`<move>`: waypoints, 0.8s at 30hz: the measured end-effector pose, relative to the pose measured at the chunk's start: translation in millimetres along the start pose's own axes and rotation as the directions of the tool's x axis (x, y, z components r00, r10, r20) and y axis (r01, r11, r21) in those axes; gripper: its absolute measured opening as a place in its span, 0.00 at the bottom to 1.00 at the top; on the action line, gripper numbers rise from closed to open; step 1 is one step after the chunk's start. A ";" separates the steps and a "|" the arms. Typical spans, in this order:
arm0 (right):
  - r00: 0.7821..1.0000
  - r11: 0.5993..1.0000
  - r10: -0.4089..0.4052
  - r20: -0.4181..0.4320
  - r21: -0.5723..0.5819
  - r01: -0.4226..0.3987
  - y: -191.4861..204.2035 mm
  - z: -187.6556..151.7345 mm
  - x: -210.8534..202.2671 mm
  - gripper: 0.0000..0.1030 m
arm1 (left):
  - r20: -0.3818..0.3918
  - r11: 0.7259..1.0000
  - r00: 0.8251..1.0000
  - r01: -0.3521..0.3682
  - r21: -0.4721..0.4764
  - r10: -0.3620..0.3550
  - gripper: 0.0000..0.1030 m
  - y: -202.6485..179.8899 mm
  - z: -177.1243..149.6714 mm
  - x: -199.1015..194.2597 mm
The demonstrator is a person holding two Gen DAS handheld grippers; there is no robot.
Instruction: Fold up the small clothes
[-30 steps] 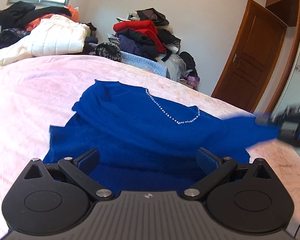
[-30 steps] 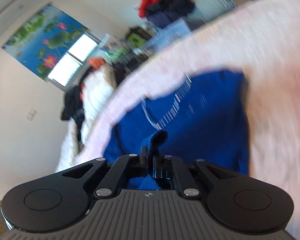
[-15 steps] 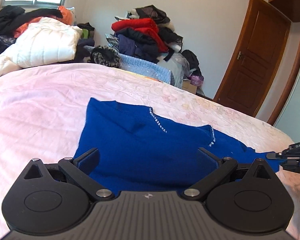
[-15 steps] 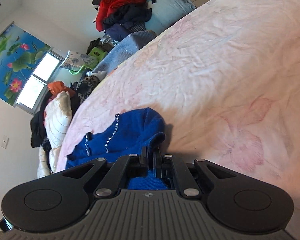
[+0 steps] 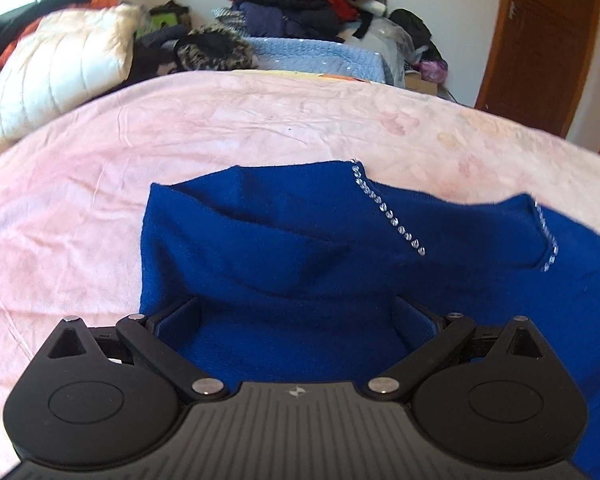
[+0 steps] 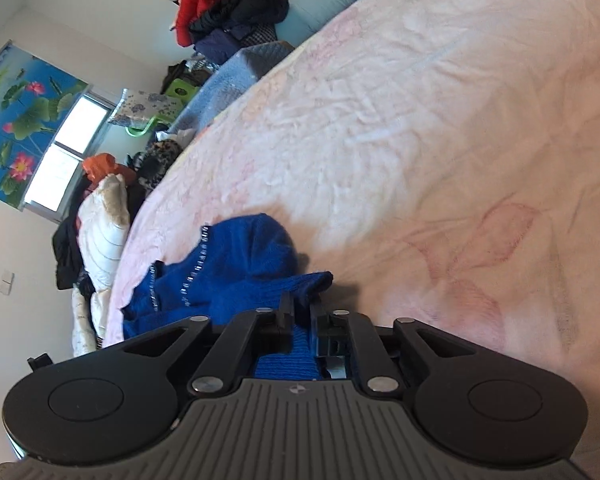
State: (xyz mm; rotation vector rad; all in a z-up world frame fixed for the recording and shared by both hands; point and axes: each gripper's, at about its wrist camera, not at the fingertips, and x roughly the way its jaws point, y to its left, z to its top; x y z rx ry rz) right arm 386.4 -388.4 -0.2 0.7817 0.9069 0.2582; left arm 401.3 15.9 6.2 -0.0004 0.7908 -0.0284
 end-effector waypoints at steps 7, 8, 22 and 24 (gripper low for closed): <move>0.990 0.999 -0.020 0.139 -0.025 0.023 11.5 -0.7 -35.3 0.35 | -0.026 0.999 1.000 0.002 -0.052 -0.003 1.00 7.5 14.0 -12.6; 0.985 0.999 0.004 0.173 -0.043 0.003 18.3 -1.3 -41.4 0.35 | -0.017 0.999 1.000 0.001 -0.050 -0.002 1.00 7.2 17.5 -15.3; 0.998 0.982 0.050 -0.044 -0.181 -0.057 69.0 -30.9 48.4 0.50 | -0.047 1.000 0.999 -0.015 0.006 0.015 1.00 21.6 6.1 3.1; 0.997 0.985 0.069 -0.045 -0.155 -0.075 63.6 -29.2 45.1 0.48 | -0.028 1.000 0.999 -0.016 0.003 0.016 1.00 27.8 4.6 4.2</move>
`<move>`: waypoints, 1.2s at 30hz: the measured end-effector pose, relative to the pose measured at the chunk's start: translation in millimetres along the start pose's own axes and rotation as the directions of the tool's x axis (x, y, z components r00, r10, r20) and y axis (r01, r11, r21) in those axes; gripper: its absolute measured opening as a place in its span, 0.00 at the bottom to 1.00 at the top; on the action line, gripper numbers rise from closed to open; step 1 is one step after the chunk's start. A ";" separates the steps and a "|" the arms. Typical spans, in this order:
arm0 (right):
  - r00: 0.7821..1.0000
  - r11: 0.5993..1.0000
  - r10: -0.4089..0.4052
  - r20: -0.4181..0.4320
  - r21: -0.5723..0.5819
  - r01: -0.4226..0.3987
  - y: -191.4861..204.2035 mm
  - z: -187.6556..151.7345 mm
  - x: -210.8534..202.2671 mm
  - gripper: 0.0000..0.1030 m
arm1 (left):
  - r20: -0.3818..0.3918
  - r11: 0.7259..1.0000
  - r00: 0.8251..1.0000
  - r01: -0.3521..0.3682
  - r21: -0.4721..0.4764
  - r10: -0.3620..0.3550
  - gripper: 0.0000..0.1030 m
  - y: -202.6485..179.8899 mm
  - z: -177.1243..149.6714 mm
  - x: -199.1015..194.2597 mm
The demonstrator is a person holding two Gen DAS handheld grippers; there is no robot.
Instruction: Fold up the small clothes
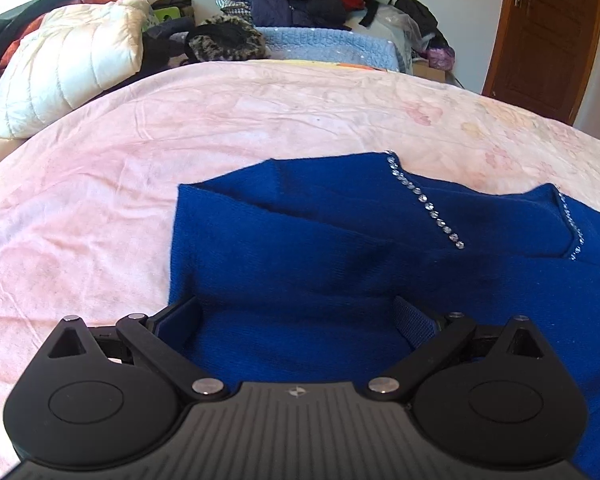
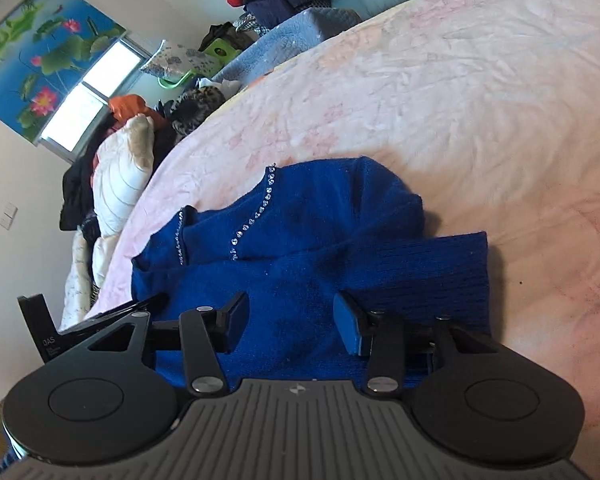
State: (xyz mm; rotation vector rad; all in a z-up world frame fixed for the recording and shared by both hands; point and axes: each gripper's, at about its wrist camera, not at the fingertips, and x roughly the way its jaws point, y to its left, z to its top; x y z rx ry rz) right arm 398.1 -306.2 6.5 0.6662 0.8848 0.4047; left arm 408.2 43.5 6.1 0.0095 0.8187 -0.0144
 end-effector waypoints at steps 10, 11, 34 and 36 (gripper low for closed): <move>0.999 0.998 0.044 0.010 -0.046 -0.044 26.5 -27.9 -23.9 0.60 | 0.088 1.000 0.996 -0.025 0.014 0.023 1.00 -14.9 -14.6 -39.1; 1.000 0.998 0.029 -0.002 -0.061 -0.029 27.3 -32.2 -21.7 0.62 | 0.098 1.000 0.995 -0.021 0.015 0.020 1.00 -14.8 -16.8 -45.6; 0.996 0.995 0.079 -0.031 0.067 -0.077 25.3 -237.8 -162.9 0.63 | 0.051 0.923 0.995 0.094 -0.374 -0.081 1.00 105.8 -183.5 -243.5; 0.997 0.993 0.073 -0.027 0.099 -0.070 20.5 -249.0 -168.1 0.63 | 0.025 0.908 0.994 0.108 -0.404 -0.107 1.00 109.0 -201.0 -247.8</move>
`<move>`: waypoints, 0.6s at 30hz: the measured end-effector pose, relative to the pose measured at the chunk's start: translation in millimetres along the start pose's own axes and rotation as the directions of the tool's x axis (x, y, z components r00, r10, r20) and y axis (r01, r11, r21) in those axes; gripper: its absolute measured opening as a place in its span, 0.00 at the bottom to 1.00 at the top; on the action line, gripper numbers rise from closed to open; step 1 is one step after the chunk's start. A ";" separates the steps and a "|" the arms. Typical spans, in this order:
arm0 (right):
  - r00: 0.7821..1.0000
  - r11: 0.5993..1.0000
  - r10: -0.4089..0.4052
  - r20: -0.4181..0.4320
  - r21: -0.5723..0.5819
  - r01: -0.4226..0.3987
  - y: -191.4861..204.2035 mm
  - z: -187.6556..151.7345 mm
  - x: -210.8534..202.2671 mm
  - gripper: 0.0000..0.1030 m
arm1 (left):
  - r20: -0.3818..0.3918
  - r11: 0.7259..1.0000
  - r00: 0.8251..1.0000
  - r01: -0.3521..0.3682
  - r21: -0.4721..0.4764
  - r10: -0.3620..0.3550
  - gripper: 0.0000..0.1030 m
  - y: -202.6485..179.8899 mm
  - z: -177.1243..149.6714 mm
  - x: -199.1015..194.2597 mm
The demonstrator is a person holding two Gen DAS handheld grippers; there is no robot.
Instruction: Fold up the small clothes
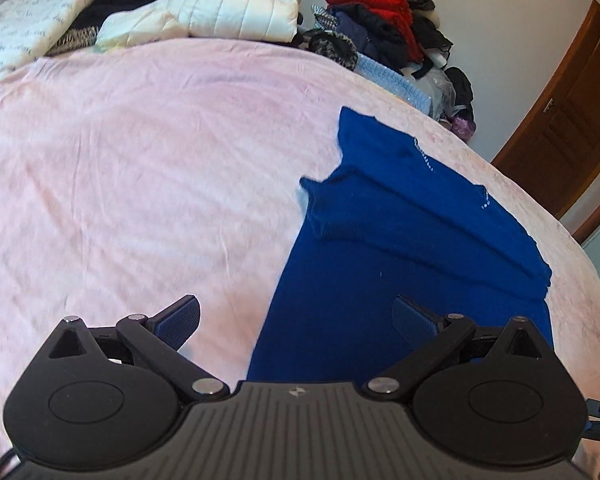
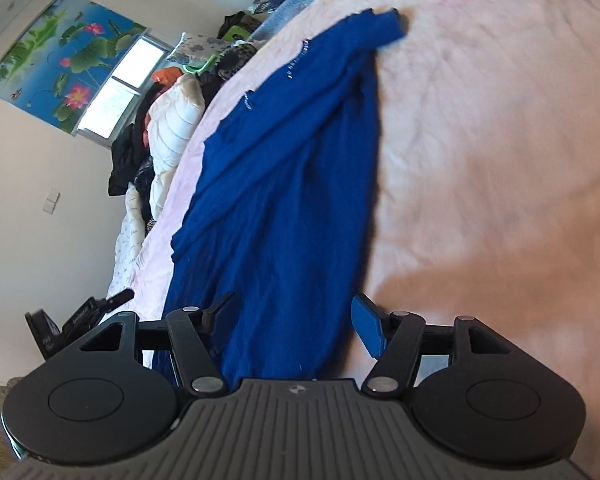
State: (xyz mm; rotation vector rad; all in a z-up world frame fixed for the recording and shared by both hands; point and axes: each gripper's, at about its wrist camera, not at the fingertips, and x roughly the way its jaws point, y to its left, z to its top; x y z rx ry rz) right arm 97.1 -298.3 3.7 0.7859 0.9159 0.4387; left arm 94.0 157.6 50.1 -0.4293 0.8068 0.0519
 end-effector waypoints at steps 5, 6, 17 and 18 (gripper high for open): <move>1.000 1.000 0.017 -0.002 0.018 -0.017 3.6 -20.1 -1.0 0.63 | -0.069 1.000 0.998 -0.009 -0.014 0.008 1.00 16.9 -36.7 -8.6; 0.999 0.999 0.033 -0.003 0.019 -0.033 7.3 -22.5 -1.8 0.62 | -0.082 1.000 0.997 -0.006 -0.028 0.003 1.00 19.2 -42.6 -10.3; 0.967 0.983 0.138 -0.214 -0.086 -0.160 80.9 -19.7 49.4 0.87 | -0.099 0.996 0.993 0.067 -0.052 -0.072 1.00 13.7 -67.8 -24.5; 0.965 0.986 0.099 -0.244 -0.107 -0.128 83.2 -20.9 57.7 0.87 | -0.105 0.996 0.991 0.073 -0.053 -0.078 1.00 12.0 -67.8 -24.4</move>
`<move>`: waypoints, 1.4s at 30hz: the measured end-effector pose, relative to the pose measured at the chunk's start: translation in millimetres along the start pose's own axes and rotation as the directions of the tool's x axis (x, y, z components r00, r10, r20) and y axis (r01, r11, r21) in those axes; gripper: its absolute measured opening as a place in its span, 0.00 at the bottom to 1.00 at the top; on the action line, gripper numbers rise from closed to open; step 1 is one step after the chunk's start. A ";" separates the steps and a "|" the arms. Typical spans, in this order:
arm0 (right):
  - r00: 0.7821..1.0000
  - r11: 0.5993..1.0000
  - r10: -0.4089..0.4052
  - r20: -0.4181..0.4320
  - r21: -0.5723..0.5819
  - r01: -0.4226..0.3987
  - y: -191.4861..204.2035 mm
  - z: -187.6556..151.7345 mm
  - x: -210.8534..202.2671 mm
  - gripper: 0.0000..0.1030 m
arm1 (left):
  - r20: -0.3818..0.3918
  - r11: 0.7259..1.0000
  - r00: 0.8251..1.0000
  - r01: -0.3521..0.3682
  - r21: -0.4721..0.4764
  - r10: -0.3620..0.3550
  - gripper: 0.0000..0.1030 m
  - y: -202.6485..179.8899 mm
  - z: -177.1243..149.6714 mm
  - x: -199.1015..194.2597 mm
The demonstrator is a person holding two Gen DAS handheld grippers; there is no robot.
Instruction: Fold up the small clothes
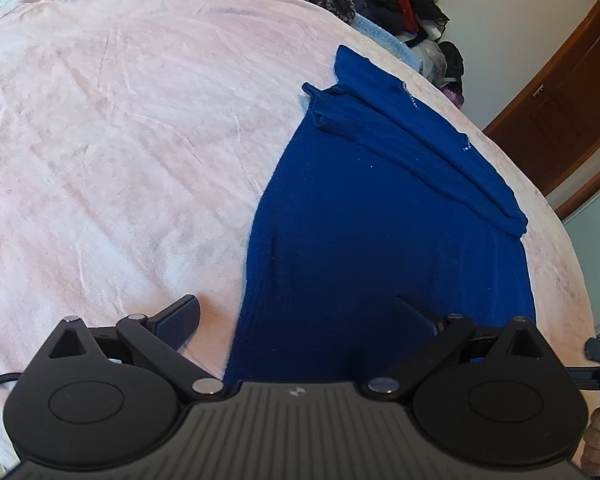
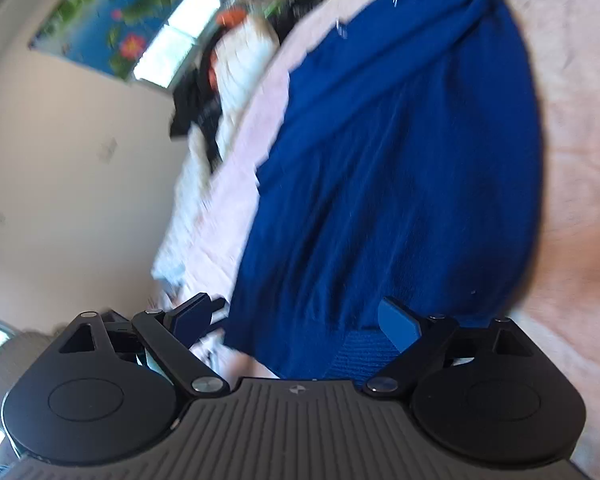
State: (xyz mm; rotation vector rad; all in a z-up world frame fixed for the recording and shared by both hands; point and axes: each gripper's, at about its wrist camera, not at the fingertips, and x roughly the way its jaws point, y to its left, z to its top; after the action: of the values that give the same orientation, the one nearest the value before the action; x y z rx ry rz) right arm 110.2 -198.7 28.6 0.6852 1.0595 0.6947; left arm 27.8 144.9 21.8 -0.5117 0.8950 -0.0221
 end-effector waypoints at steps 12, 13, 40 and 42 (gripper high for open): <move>0.969 0.986 -0.152 -0.196 -0.092 0.136 -2.6 -50.9 -44.5 0.84 | -0.070 0.984 0.997 -0.017 0.176 0.030 1.00 -10.1 -9.4 -0.8; 0.972 0.987 -0.150 -0.183 -0.081 0.137 -3.1 -53.7 -50.3 0.84 | -0.076 0.985 0.997 -0.017 0.170 0.030 1.00 -8.6 -8.9 -1.9; 0.999 0.970 0.018 -0.033 0.242 -0.009 -39.8 -55.6 -38.5 0.67 | -0.097 0.930 0.957 -0.236 0.282 0.272 1.00 -39.2 -14.6 15.2; 0.999 0.971 0.021 -0.032 0.240 -0.013 -40.4 -56.4 -38.3 0.66 | -0.089 0.923 0.957 -0.239 0.301 0.276 1.00 -43.5 -16.9 17.2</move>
State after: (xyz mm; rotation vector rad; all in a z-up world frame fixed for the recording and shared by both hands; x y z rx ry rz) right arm 52.3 -243.8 -1.4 0.8945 1.1820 0.5995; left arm 34.4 95.7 19.2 -0.1182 1.0620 0.0552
